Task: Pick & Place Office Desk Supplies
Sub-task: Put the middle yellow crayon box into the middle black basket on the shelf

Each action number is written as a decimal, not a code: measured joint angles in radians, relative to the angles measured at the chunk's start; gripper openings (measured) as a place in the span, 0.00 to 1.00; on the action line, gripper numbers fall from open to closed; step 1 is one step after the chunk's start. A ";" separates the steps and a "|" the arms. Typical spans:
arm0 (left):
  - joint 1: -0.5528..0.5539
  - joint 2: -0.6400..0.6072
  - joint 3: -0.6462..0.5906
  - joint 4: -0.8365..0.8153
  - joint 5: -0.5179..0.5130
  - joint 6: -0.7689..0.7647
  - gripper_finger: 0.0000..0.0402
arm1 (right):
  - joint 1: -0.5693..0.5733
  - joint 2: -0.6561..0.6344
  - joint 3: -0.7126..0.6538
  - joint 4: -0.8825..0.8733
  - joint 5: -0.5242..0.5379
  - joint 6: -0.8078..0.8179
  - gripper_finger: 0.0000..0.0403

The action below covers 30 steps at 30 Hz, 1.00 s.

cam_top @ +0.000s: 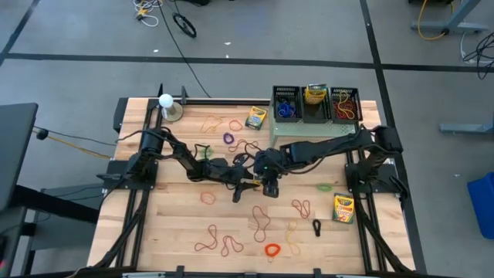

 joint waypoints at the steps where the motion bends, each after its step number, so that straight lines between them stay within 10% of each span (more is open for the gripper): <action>1: 0.000 0.000 0.000 0.000 0.000 -0.001 0.31 | 0.001 0.000 0.000 -0.002 0.000 0.000 0.39; 22: 0.038 -0.139 -0.156 0.006 0.000 0.012 0.59 | 0.016 -0.122 0.009 -0.091 -0.010 -0.023 0.26; 30: 0.076 -0.165 -0.202 0.010 0.002 -0.007 0.56 | -0.060 -0.240 0.305 -0.436 0.177 -0.217 0.26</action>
